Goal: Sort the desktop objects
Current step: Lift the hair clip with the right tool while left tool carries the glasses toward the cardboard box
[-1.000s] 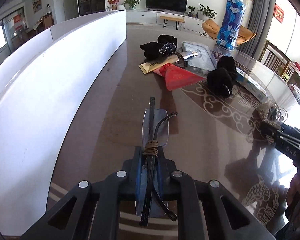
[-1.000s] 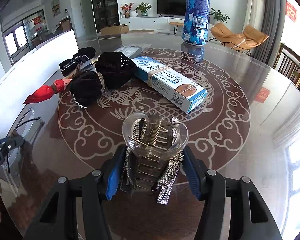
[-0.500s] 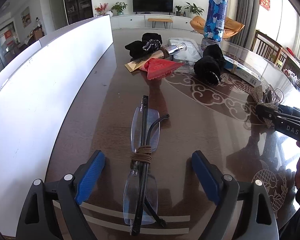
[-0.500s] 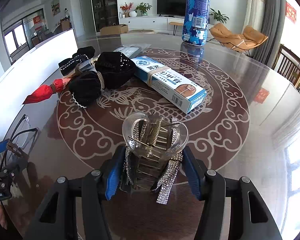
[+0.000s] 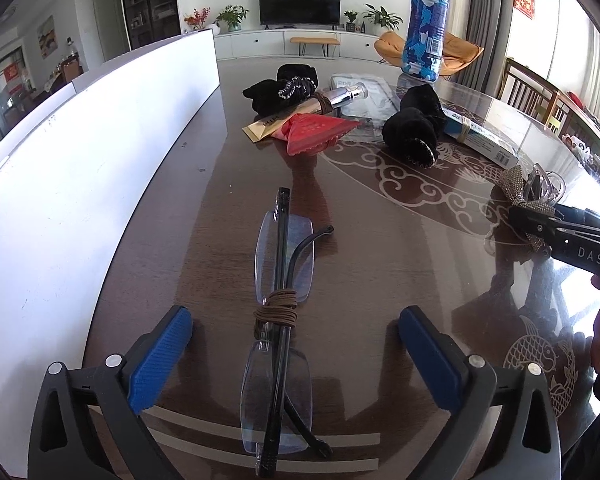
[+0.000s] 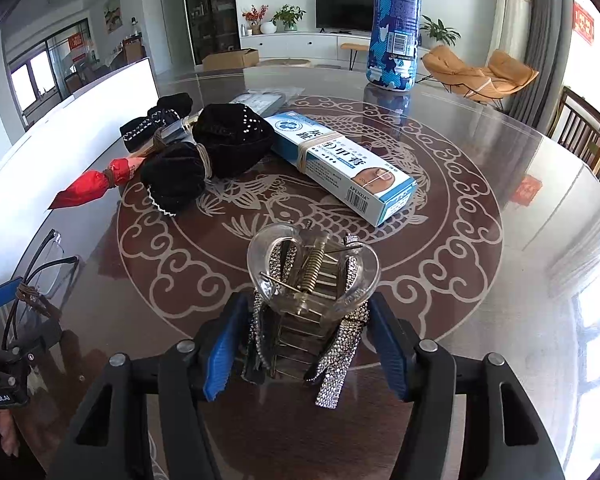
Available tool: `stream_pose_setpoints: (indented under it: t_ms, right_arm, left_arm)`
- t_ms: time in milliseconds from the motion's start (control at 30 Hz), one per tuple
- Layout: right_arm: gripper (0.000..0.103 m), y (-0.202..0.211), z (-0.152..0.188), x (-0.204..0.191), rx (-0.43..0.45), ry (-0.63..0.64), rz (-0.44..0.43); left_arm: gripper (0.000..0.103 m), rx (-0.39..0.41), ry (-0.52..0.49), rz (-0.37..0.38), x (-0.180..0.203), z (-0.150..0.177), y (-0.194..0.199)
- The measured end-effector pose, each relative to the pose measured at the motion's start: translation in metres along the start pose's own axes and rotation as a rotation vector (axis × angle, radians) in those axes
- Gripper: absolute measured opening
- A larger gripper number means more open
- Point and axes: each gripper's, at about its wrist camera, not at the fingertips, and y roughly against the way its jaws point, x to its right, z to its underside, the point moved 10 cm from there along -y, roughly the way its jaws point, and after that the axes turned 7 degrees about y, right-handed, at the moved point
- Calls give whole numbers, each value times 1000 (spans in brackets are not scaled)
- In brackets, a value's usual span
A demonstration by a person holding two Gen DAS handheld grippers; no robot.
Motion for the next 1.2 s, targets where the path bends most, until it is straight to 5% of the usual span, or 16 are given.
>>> stream_pose_setpoints:
  t_ms: [167,400,467,500,567,667,833,1000,1200]
  right_arm:
    - [89,4,1,10,25,-80,-65]
    - [93,-6,1,-1,-26,8,15]
    - [76,-3,-1,1,-13,8,30]
    - [55,-1,-2,2,-11,13,33]
    - [55,4,0,2,-16,4,5]
    - [55,21,8,-2,-6,1,-30]
    - [55,52,33,-11,22,-24,-111]
    - [55,60,55,-17,20,-64,-156]
    - [55,62,53,-51,0,37,-189]
  left_arm:
    - [103,6,-1,0,0,1,1]
    - [103,1,-12,8,2,4,2]
    - [103,-10,-37,24,4,5,2]
    - [97,-11,-31,20,2,4,4]
    - [34,17,-23,26,-2,-2,12]
    - [12,-2,40,120,-5,0,18]
    - [12,57,58,215,4,2,52]
    - [12,40,46,237,16,18,60]
    - [12,47,71,255,15,16,79]
